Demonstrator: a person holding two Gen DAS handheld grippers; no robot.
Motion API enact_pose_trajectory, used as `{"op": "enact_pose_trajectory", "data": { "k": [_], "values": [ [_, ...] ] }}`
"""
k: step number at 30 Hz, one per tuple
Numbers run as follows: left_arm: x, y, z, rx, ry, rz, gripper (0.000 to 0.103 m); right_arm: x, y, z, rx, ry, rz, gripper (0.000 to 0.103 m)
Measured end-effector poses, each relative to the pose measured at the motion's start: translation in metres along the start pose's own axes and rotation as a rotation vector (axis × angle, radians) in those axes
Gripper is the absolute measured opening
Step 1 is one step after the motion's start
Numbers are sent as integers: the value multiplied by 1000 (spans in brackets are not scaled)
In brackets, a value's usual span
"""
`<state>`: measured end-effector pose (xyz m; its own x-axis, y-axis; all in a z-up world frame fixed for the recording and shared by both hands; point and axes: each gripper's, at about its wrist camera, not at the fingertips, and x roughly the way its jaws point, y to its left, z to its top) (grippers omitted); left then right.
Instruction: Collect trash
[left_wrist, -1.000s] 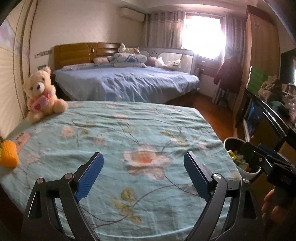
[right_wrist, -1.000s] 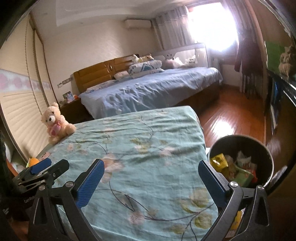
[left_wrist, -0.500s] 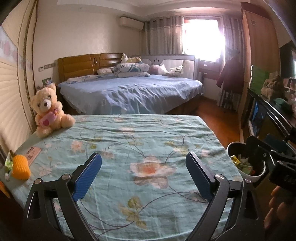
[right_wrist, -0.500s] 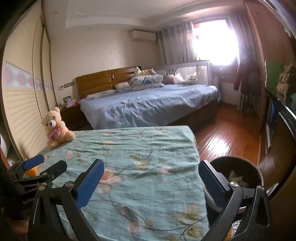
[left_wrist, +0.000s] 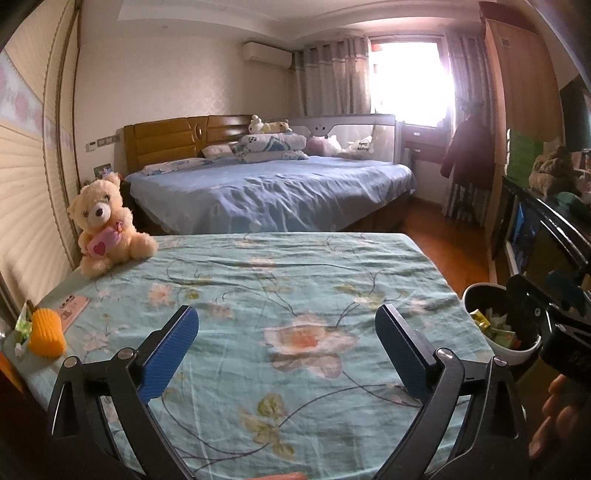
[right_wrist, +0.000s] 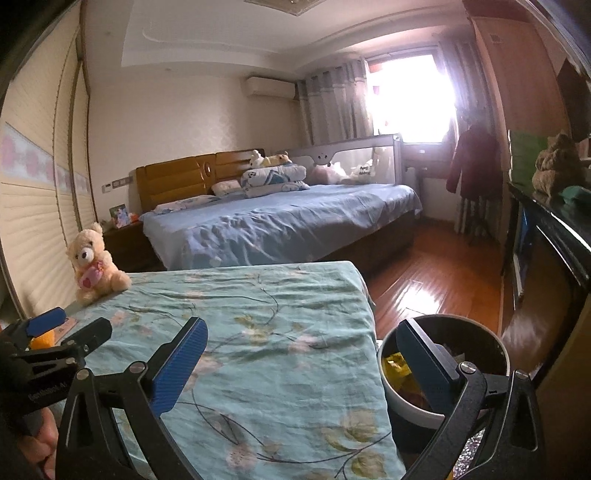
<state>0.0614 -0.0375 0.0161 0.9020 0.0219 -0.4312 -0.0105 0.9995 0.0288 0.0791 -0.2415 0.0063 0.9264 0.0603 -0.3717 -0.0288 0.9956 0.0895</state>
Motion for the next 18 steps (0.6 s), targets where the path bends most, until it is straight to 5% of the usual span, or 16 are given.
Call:
{"op": "enact_pose_trajectory", "data": {
  "k": [18],
  "values": [
    [-12, -10, -8, 44, -71, 7, 99, -15, -5, -5, -3, -60, 0, 103]
  ]
}}
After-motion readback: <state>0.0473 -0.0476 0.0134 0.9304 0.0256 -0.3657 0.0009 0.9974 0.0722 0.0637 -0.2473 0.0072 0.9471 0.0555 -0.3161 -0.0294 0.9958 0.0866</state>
